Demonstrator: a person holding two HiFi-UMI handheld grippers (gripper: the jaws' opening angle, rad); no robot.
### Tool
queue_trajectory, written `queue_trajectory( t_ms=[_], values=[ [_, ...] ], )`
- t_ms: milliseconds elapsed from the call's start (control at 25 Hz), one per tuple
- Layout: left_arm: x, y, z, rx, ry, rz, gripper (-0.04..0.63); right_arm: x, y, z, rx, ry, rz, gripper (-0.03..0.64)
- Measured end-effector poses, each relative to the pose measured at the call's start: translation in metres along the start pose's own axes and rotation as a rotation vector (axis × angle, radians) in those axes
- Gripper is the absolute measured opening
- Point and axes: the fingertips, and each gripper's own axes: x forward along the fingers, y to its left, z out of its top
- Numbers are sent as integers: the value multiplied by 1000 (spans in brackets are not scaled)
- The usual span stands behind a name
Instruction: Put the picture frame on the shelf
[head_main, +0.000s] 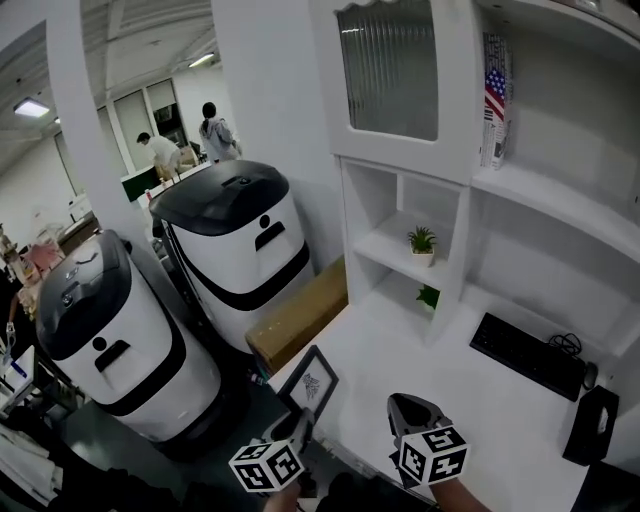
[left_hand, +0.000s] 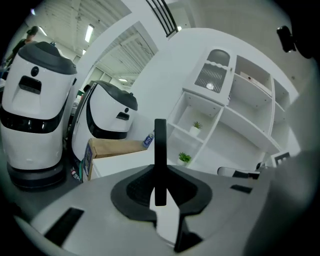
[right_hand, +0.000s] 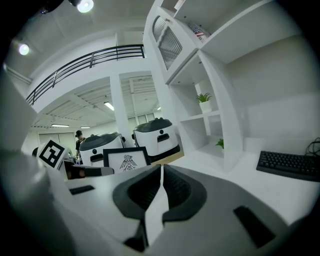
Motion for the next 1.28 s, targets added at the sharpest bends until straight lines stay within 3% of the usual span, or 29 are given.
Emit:
queue_trajectory(
  t_ms=[400, 680, 1000, 1280],
  values=[
    [74, 22, 49, 50, 77, -147, 69, 55, -9, 25, 35, -27, -136, 2],
    [111, 22, 56, 90, 133, -216, 69, 65, -22, 34, 79, -49, -224, 2],
    [160, 7, 65, 125, 150, -283, 69, 81, -26, 45, 78, -55, -257, 2],
    [197, -2, 71, 149, 152, -295, 68, 91, -37, 43, 108, -53, -281, 2]
  ],
)
